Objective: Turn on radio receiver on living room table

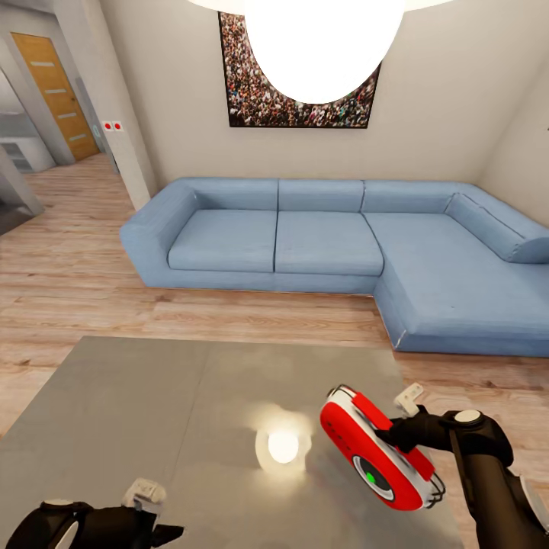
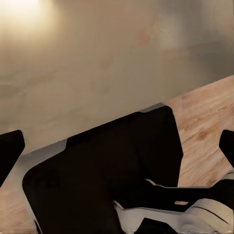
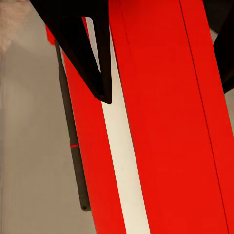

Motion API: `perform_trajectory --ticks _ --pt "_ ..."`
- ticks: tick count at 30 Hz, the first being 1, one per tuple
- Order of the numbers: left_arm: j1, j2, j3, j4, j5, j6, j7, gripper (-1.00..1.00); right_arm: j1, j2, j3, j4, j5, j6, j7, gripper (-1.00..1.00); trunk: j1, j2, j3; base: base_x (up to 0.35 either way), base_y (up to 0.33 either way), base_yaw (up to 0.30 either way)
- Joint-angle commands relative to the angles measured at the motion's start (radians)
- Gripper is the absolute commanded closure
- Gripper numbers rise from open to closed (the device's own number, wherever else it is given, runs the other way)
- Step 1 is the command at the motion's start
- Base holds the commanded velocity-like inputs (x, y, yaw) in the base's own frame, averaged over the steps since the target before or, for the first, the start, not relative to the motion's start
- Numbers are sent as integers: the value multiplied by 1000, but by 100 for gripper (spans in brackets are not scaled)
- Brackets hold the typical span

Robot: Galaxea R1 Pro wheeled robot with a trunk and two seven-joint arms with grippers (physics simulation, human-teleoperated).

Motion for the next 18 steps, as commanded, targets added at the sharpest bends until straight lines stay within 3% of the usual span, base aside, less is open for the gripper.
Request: perform_trajectory --ticks 1,3,6,10,14,18 --pt "0 3 0 1 1 9 0 -100 0 1 0 0 4 0 0 100 0 0 0 0 0 0" --pt "0 9 1 2 -1 76 0 -100 0 1 1 1 16 0 0 100 0 0 0 0 0 0" --pt "0 16 2 1 -4 124 1 -100 0 4 4 1 50 1 0 100 0 0 0 0 0 0" --pt "0 39 3 0 -4 142 1 -100 4 22 19 2 105 1 0 100 0 0 0 0 0 0" --pt "1 61 2 0 -3 161 0 -100 7 41 22 3 127 1 0 100 0 0 0 0 0 0" --pt "24 67 -9 -23 -4 180 -11 -100 9 23 4 15 138 23 7 100 0 0 0 0 0 0"
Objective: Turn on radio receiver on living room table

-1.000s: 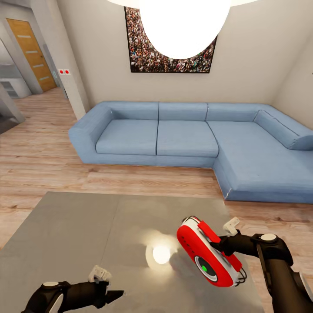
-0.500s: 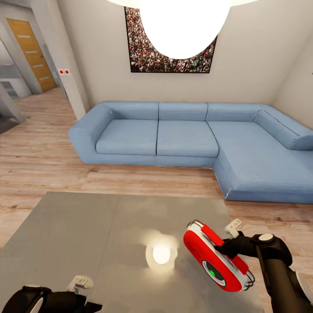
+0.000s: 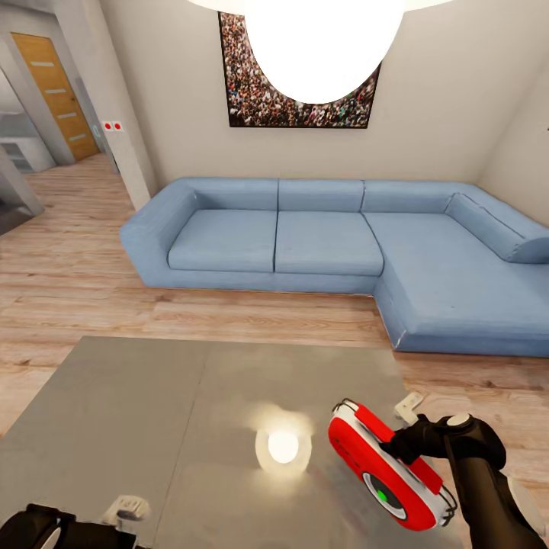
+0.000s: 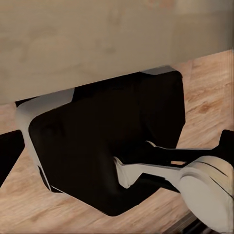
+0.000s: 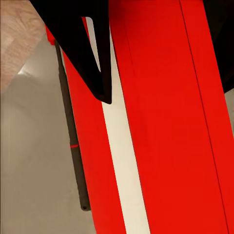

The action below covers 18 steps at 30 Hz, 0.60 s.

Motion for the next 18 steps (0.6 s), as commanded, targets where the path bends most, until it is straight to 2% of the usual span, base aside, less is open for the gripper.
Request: perform_trajectory --ticks 1,9,16,18 --pt "6 0 0 -6 0 0 1 -100 0 0 0 0 -4 6 0 100 0 0 0 0 0 0" --pt "51 -23 -2 17 3 -6 -6 -100 0 3 9 44 -15 -5 -5 100 0 0 0 0 0 0" --pt "79 -24 -3 48 3 -3 -6 -100 0 5 20 84 -17 -6 -6 100 0 0 0 0 0 0" --pt "79 -24 -2 47 3 -3 -5 -100 0 17 20 95 -17 -8 -6 100 0 0 0 0 0 0"
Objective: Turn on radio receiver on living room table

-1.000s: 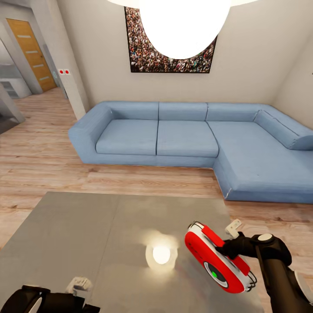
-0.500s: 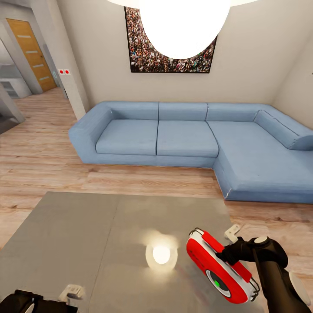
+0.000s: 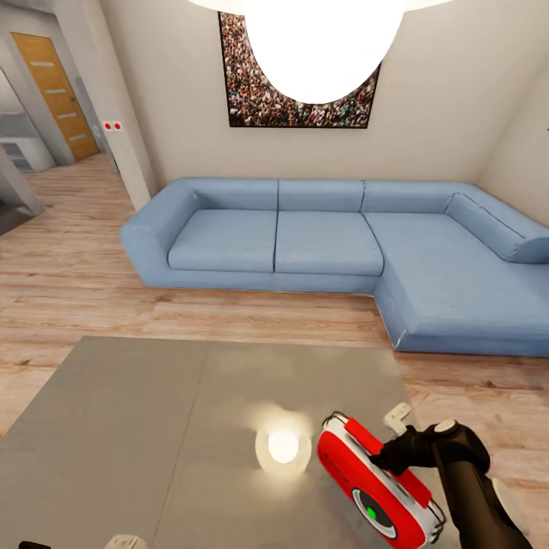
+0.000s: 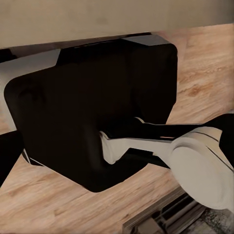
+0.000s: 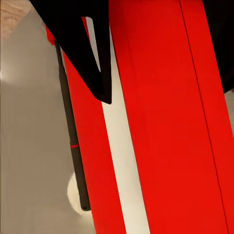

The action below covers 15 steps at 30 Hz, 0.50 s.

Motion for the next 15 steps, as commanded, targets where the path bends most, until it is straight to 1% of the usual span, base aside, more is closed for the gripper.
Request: perform_trajectory --ticks 1,7,9,10,15 --pt "0 0 0 0 0 0 0 -100 0 6 0 5 2 -4 -2 100 0 0 0 0 0 0" --pt "0 1 -1 -1 -1 0 0 -100 0 40 1 15 5 -13 -5 100 0 0 0 0 0 0" --pt "0 1 -1 0 -1 1 0 -100 0 44 7 26 5 -20 -9 100 0 0 0 0 0 0" --pt "0 1 -1 1 -1 1 0 -100 0 45 18 57 4 -30 -21 100 0 0 0 0 0 0" --pt "0 2 -2 0 -1 2 -1 -100 0 46 56 100 0 -52 -98 100 0 0 0 0 0 0"
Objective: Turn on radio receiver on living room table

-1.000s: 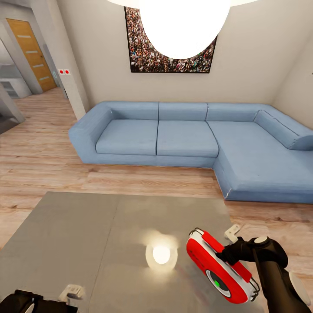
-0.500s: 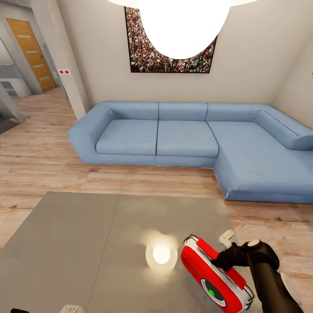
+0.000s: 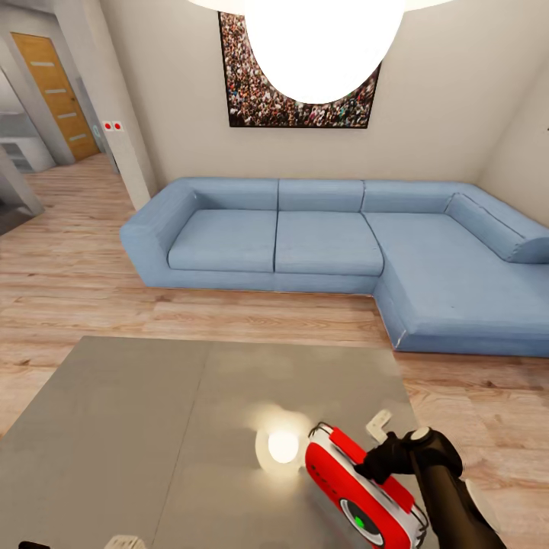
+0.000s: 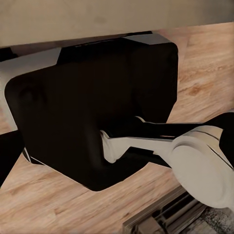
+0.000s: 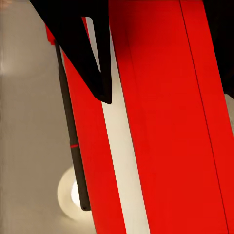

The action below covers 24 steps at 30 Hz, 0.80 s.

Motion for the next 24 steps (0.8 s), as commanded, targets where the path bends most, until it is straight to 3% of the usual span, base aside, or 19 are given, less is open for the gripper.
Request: perform_trajectory --ticks 1,9,14,16,18,24 --pt "0 0 0 0 0 0 0 -100 0 0 3 3 -1 0 -4 100 0 0 0 0 0 0" --pt "5 7 -1 12 -1 18 0 -100 0 1 20 30 -3 -3 -52 100 0 0 0 0 0 0" --pt "10 37 -3 30 1 22 -2 -100 0 35 23 62 -3 -41 -106 100 0 0 0 0 0 0" --pt "13 39 -4 78 0 22 -2 -100 0 47 26 85 -3 -70 -150 100 0 0 0 0 0 0" --pt "14 41 -3 126 1 22 -2 -100 0 57 61 109 -3 -86 -179 100 0 0 0 0 0 0" --pt "14 41 -3 177 1 22 -1 -100 0 61 100 116 -5 -89 -191 100 0 0 0 0 0 0"
